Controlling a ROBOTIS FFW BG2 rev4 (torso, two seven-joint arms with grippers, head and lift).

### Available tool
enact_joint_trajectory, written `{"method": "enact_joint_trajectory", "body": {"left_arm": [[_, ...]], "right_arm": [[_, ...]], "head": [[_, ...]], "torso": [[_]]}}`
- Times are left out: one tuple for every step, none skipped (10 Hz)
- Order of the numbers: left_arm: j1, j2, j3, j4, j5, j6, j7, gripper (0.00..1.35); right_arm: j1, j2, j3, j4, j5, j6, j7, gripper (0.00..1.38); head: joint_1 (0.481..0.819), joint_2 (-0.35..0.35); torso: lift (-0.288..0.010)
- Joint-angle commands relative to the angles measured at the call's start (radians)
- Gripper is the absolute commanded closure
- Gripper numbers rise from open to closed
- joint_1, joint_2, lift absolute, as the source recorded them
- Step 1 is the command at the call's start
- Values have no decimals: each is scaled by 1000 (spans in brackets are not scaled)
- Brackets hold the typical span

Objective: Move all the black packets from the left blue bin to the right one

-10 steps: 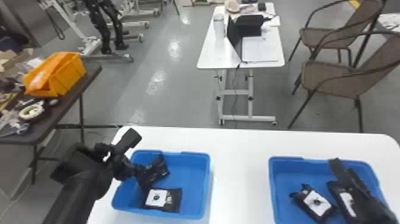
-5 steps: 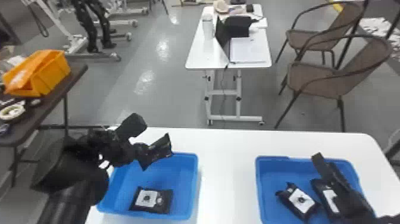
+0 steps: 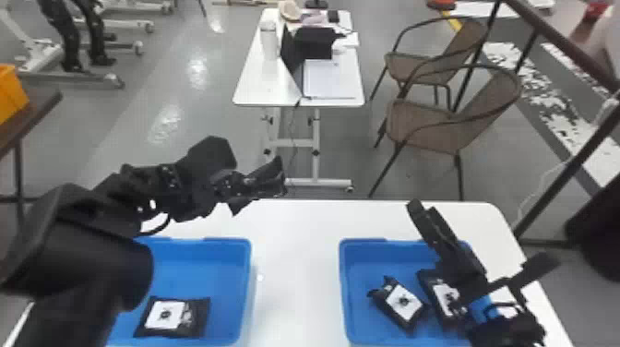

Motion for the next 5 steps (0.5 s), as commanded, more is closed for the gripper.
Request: {"method": "enact_joint_trajectory", "body": {"left_arm": [[-29,-10,24,54,233,3,59,1205],[-42,-9,27,108,394,-10,112,1205],[-51,-3,12,195,627,-30,174,1205],[-68,3,-31,264,775,-28,204,1205],[-92,2,-80,342,882,-63,208,1205]], "right_arm": [[-33,13,23,17,-2,-16,3,219],[-48,13,32,32,-8,-41,3,219],[-67,13,34,53,-10,-74,1,219],[-84,13,37,63,-7,-87,3,219],[-99,13,48,64,-1,-101,3,214]], "head": [[695,-41],[695,-46],[695,-53],[695,-61],[695,-86]], "torso": [[0],[0],[0],[0],[0]]}}
